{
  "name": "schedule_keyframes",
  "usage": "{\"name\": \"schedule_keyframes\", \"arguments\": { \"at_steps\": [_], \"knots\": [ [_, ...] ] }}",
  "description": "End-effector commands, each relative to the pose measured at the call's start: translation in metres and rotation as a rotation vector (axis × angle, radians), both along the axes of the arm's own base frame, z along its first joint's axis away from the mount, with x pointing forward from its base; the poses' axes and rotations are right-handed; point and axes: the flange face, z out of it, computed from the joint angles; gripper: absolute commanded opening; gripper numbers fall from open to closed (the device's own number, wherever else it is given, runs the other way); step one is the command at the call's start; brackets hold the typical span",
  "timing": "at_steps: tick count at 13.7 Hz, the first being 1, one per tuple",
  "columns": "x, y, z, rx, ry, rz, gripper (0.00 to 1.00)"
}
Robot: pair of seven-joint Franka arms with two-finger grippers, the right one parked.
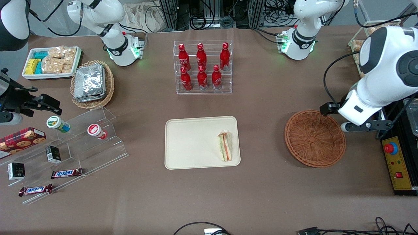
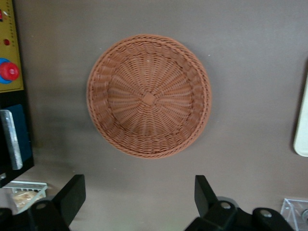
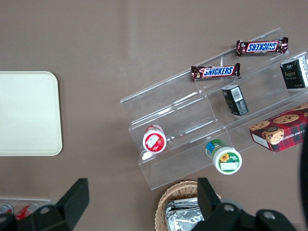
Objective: Place sandwich from basket to tray
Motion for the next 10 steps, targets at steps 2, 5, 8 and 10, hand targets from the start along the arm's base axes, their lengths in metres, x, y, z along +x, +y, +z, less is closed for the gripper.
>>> {"name": "schedule_keyframes", "arguments": {
  "at_steps": [2, 5, 8, 10],
  "knots": [
    [-0.014, 0.038, 0.013, -0.011, 0.036, -0.092, 1.0],
    [-0.001, 0.054, 0.013, -0.066, 0.033, -0.102, 1.0],
    [0.022, 0.04, 0.015, -0.062, 0.013, -0.127, 1.0],
    [0.028, 0.039, 0.018, -0.067, 0.001, -0.123, 1.0]
  ]
}}
